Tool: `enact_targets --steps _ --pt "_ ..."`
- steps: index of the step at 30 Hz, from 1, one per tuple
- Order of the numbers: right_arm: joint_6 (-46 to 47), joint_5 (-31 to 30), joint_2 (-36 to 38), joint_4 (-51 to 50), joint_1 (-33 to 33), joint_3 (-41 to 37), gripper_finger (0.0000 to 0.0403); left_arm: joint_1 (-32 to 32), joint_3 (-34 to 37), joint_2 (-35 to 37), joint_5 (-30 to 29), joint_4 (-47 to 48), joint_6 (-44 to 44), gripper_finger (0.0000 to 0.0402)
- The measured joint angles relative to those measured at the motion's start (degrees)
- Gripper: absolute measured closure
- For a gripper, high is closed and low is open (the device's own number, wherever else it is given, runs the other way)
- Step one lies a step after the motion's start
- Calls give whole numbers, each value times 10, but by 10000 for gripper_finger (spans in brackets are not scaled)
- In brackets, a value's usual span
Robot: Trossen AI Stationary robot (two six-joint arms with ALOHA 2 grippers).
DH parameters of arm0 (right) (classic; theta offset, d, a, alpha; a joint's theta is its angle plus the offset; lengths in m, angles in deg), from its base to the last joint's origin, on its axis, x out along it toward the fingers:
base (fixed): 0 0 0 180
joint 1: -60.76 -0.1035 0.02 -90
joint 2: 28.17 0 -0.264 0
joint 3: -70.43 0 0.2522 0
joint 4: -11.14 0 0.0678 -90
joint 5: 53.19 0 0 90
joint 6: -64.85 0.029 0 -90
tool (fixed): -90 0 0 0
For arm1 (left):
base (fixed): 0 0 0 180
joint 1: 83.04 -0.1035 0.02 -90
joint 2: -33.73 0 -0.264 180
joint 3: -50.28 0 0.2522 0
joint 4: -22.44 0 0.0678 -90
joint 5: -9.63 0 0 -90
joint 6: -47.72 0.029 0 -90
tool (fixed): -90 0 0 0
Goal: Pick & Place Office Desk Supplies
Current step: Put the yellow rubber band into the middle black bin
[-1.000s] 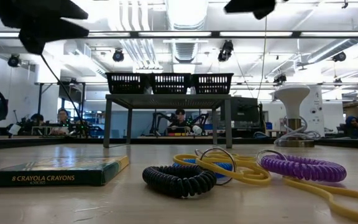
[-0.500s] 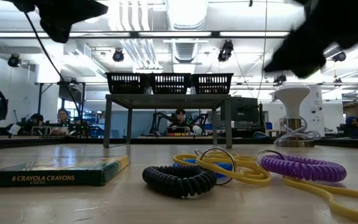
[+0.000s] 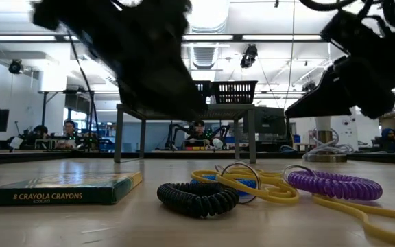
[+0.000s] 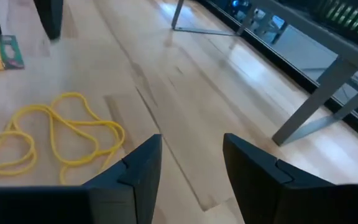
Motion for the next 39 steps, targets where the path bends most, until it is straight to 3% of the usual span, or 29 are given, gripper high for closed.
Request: enact_targets --steps 4,10,15,20,23,27,33,39 --pt "-40 0 3 69 3 -34 245 -33 -32 -67 37 -33 20 229" --pt "-56 14 3 158 2 -74 255 -51 -49 -127 44 -36 44 259" --pt "-53 59 3 185 2 -87 259 -54 -47 -137 31 -37 46 302" --pt "-35 59 3 196 1 -98 259 -55 -40 -137 17 -38 59 384" --pt "-15 59 3 196 1 -107 261 -56 -40 -136 17 -37 62 396" --pt "17 59 2 195 1 -119 266 -58 -46 -94 8 25 62 399" --pt "52 59 2 191 1 -122 272 -49 -49 41 -65 123 60 400" --pt "54 59 2 191 1 -121 276 -39 -11 114 -91 120 52 401"
